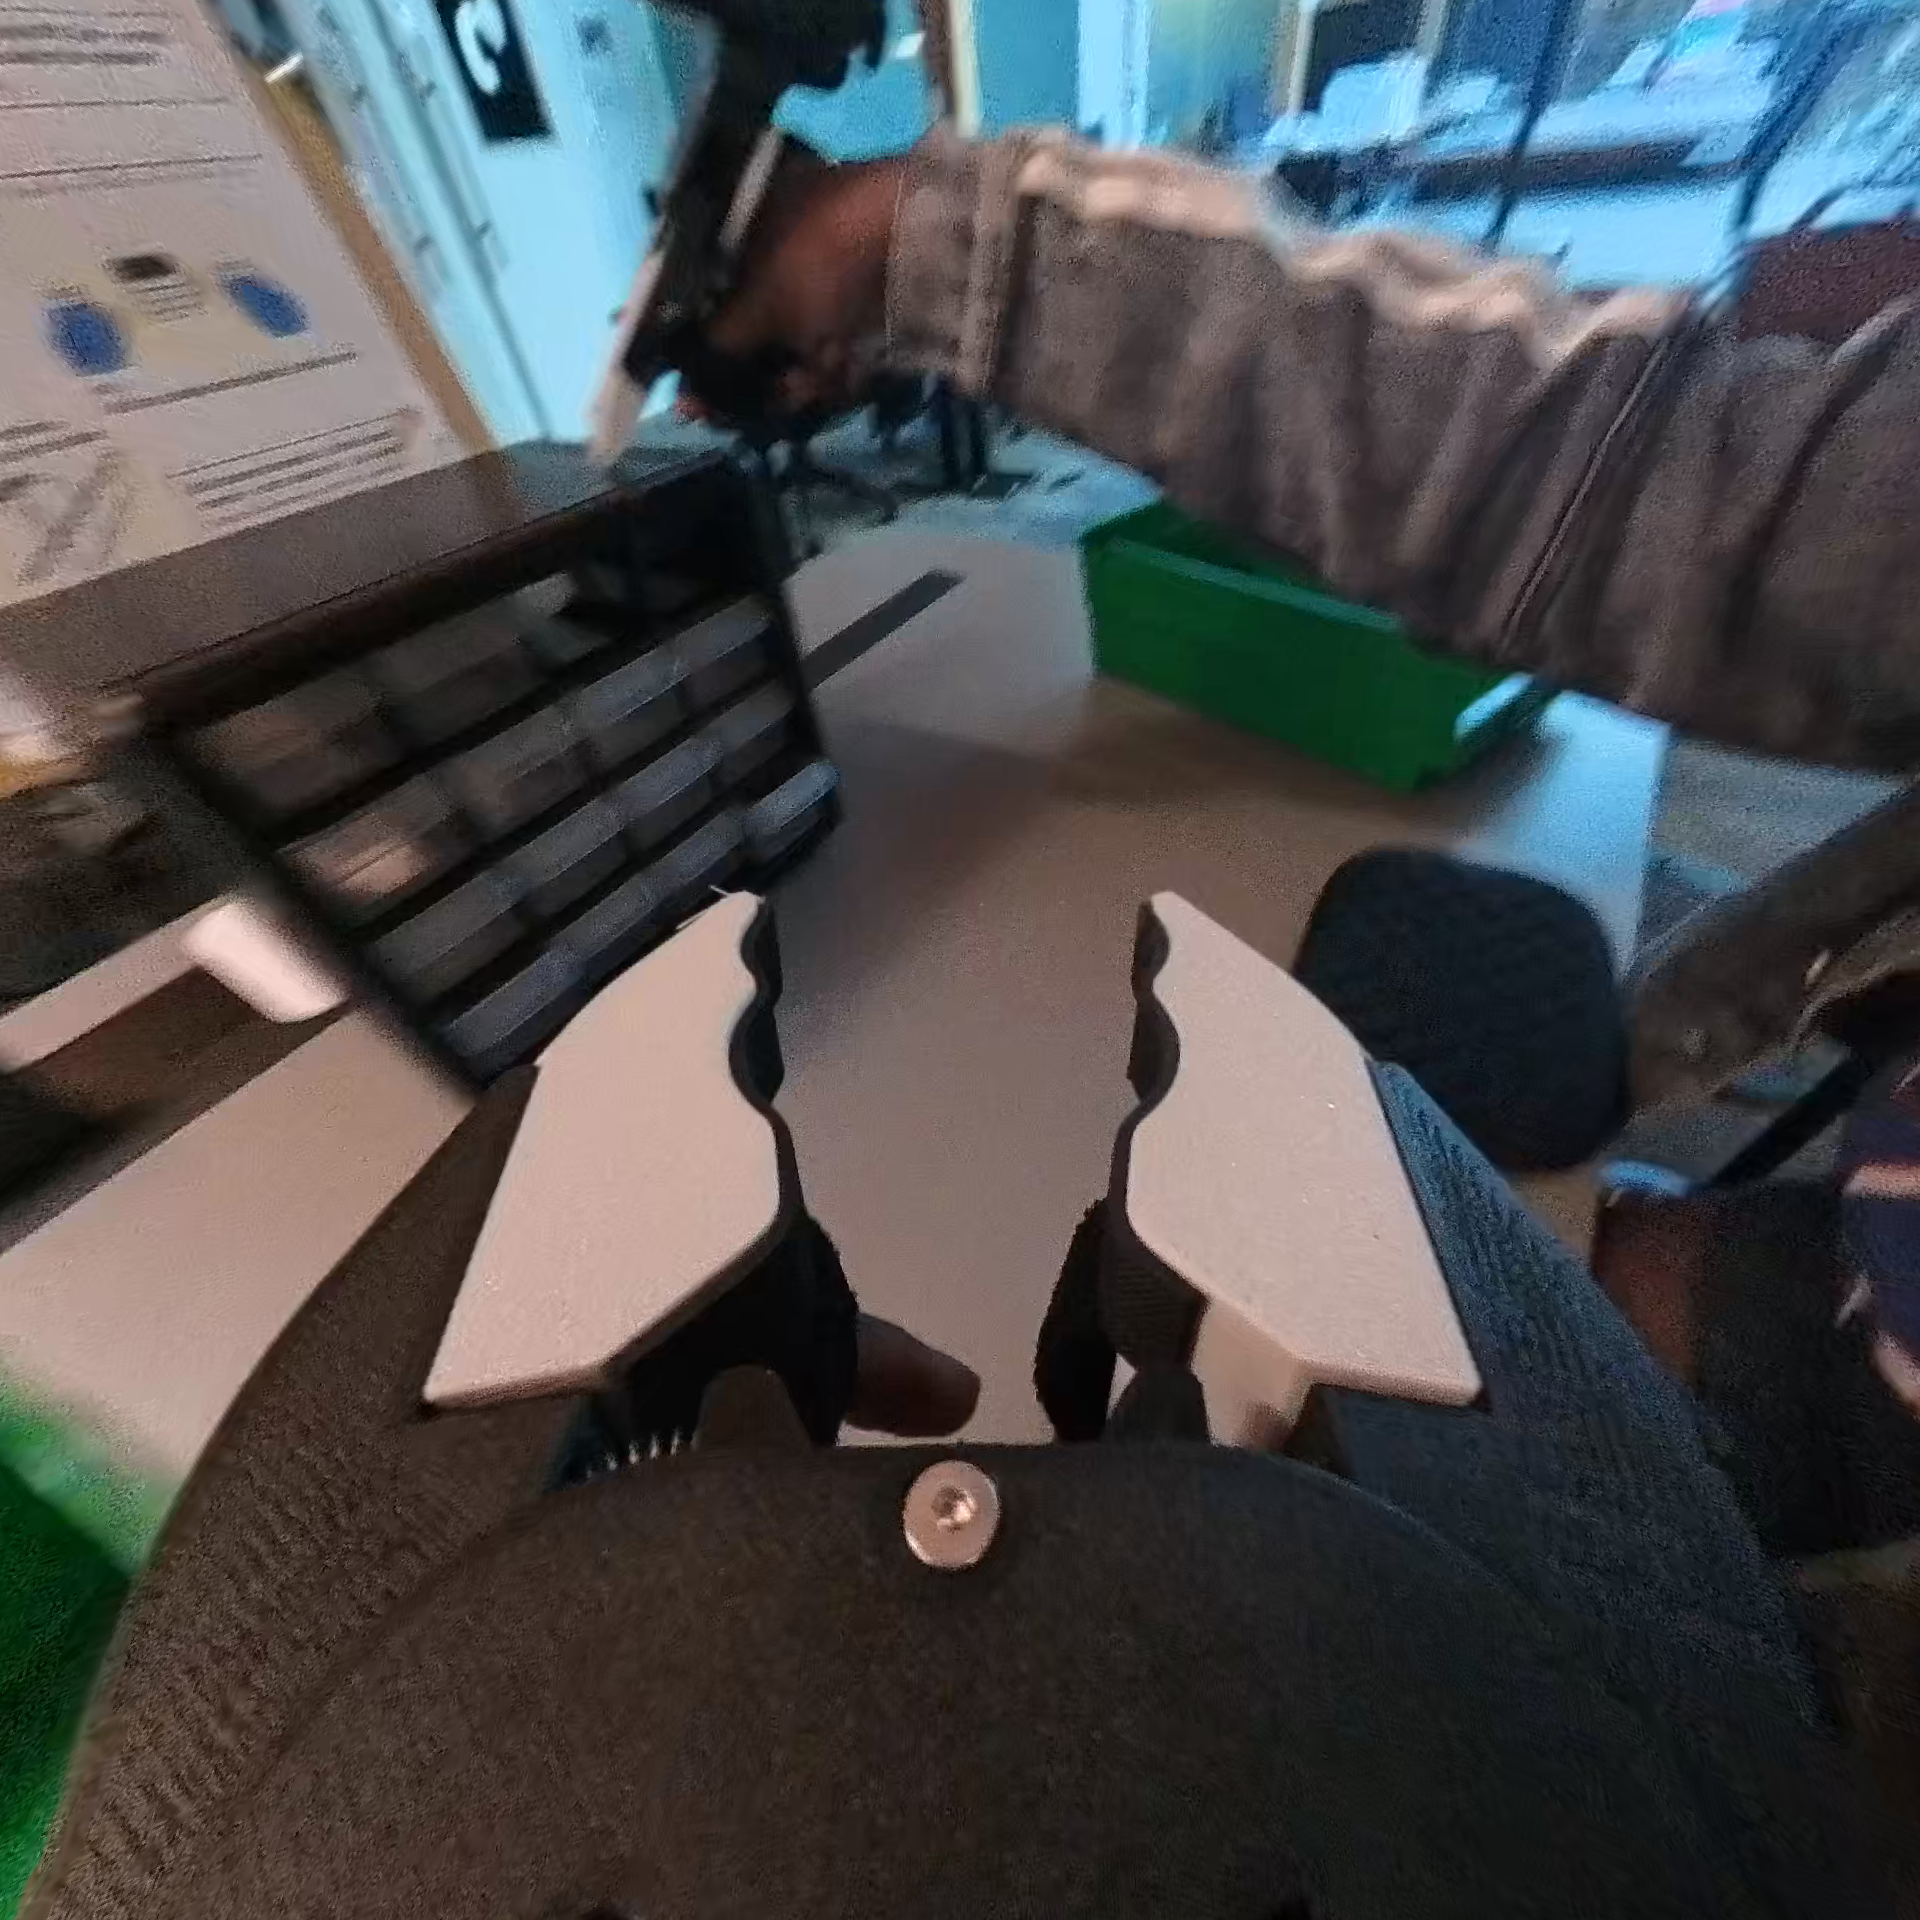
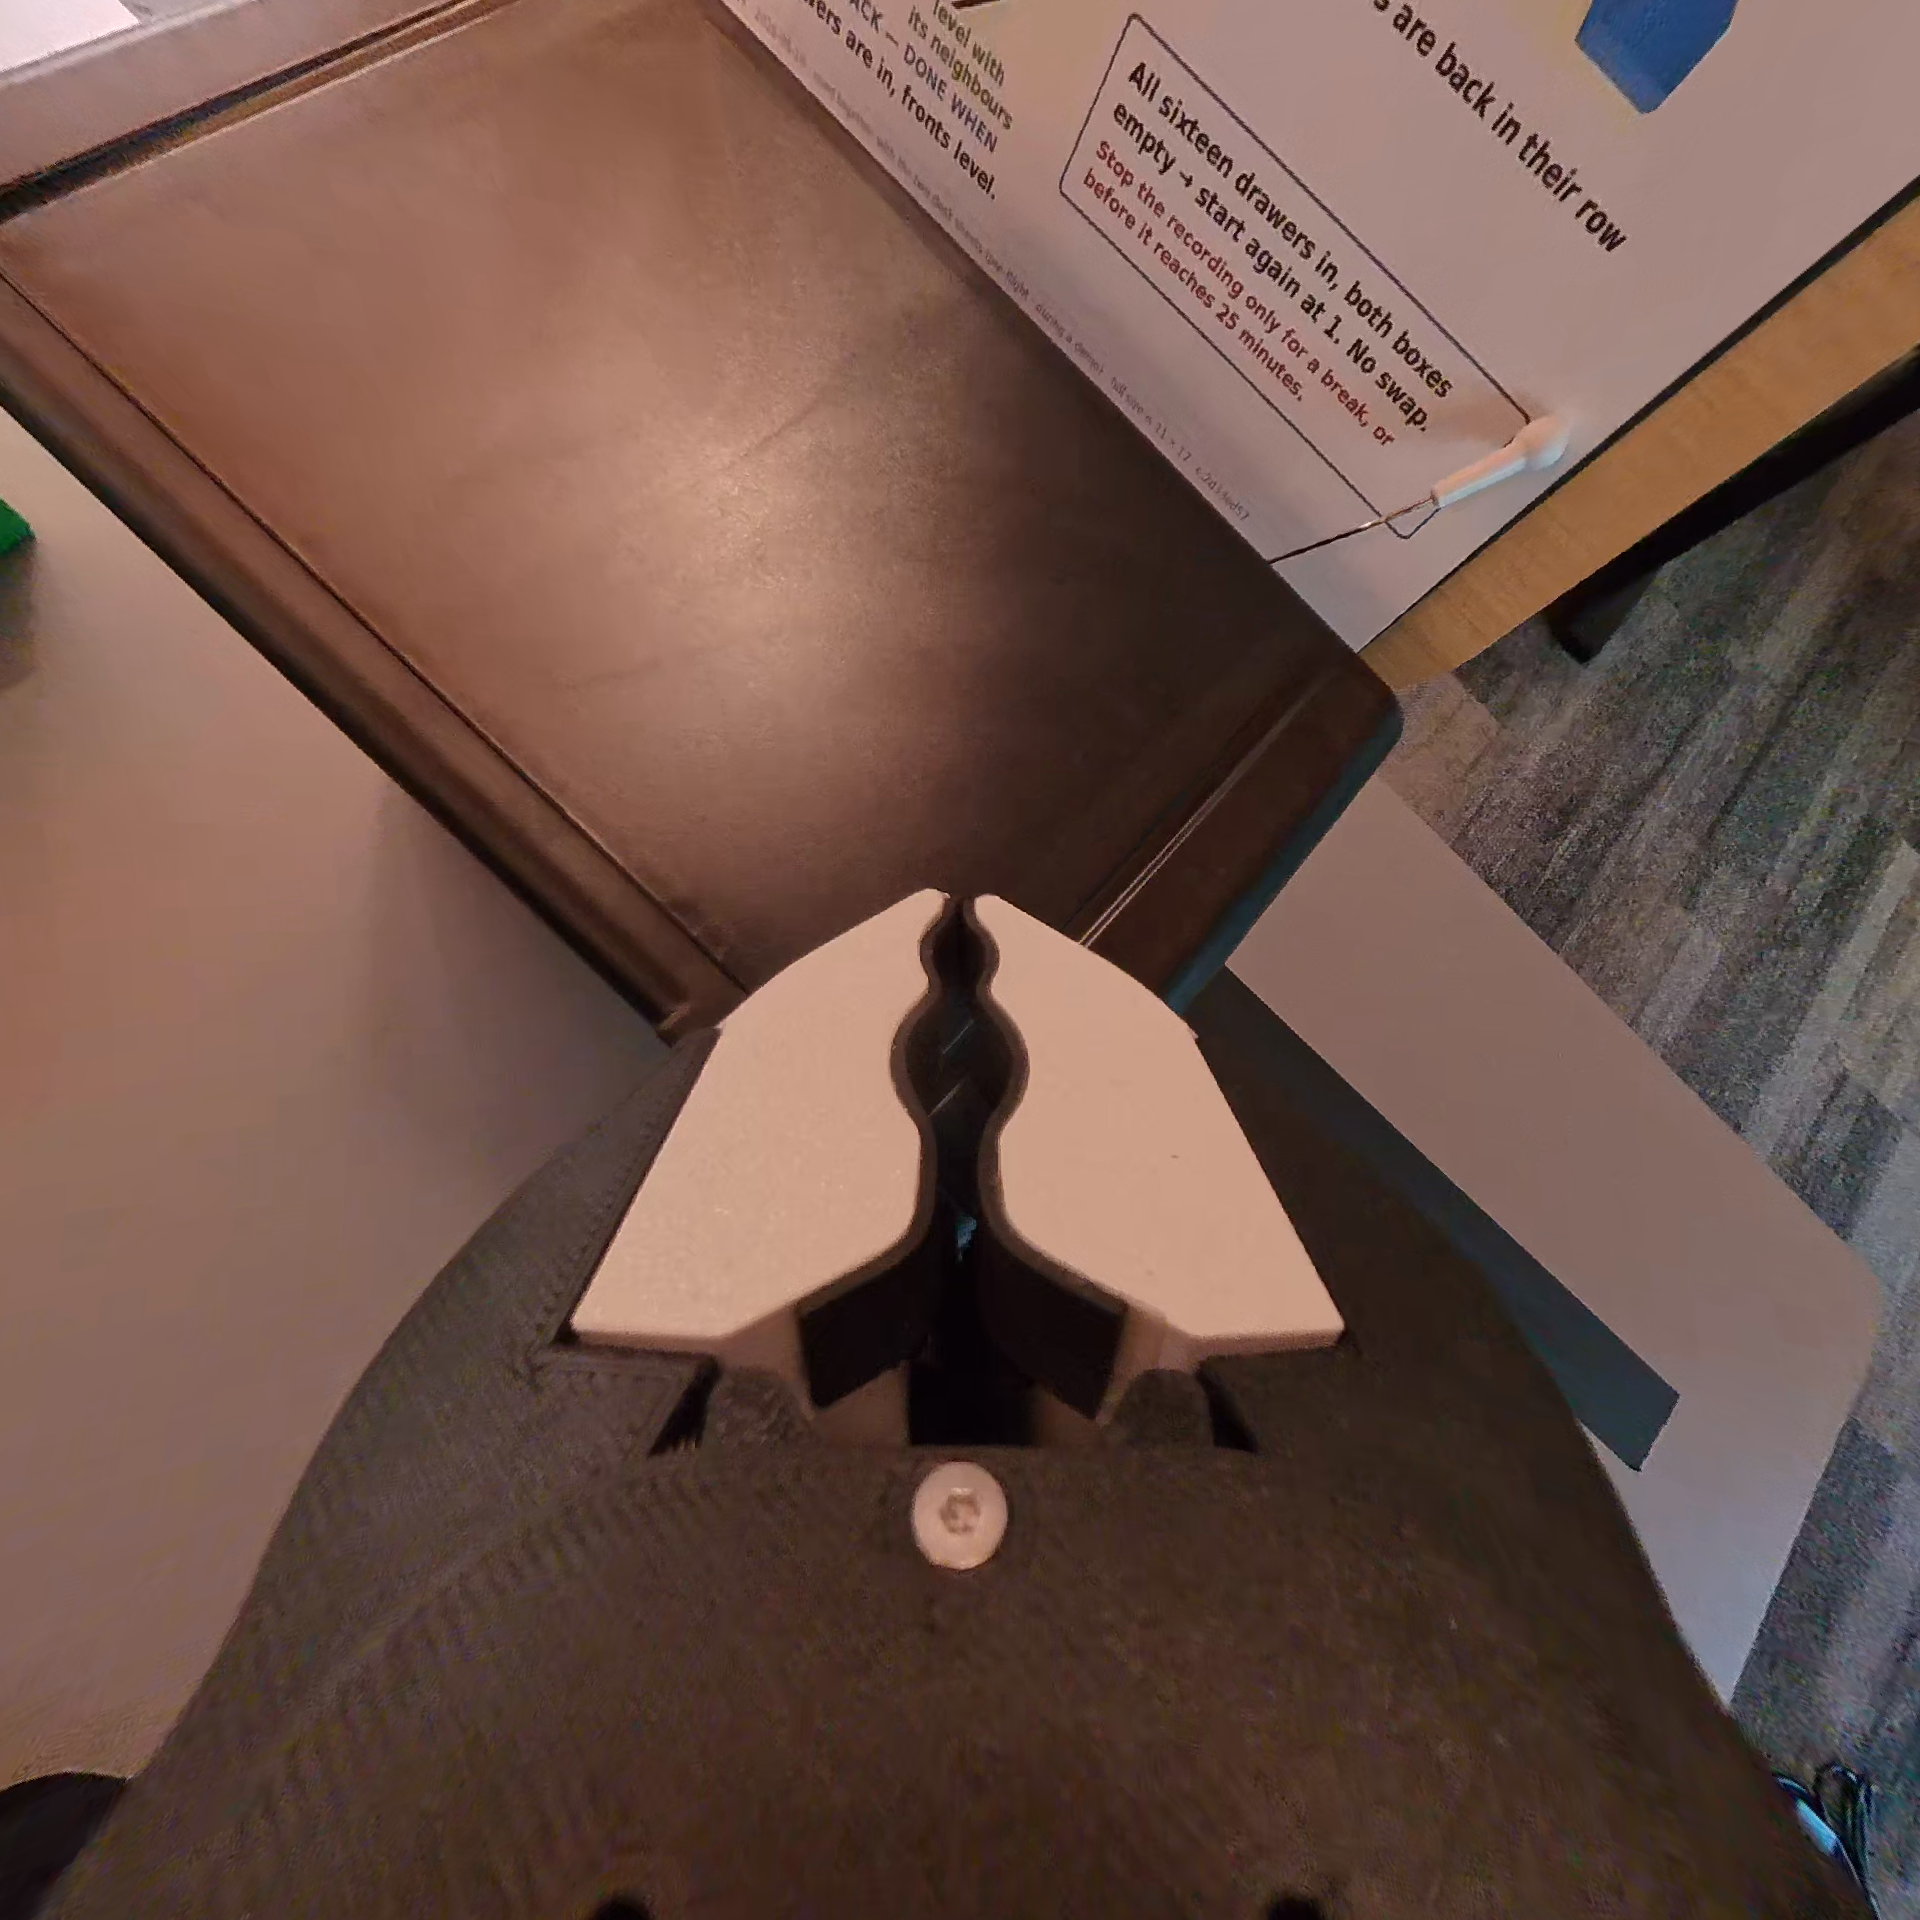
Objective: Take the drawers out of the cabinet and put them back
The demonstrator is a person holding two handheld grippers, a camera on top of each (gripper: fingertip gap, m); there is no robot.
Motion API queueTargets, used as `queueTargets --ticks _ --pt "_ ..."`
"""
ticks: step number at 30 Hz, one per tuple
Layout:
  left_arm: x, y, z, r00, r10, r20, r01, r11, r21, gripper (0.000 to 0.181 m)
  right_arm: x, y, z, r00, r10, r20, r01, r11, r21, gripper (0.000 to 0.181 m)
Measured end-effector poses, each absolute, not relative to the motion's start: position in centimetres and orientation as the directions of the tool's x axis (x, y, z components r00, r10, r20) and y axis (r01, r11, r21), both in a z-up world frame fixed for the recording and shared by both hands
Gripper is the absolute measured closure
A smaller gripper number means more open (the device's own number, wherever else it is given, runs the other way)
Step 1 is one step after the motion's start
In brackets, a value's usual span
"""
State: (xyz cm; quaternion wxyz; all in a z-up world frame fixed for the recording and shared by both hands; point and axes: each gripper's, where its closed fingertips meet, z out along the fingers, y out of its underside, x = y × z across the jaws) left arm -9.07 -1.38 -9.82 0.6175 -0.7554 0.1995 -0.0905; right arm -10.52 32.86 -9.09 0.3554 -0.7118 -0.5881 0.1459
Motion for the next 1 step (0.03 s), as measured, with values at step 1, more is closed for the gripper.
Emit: queueTargets --ticks 1 --pt "-11.86 -2.69 -9.77 0.921 -0.359 -0.152 -0.231 -0.191 -0.954 0.116 -10.52 32.85 -9.09 0.269 0.938 0.217 0.737 -0.055 -0.674 0.18"
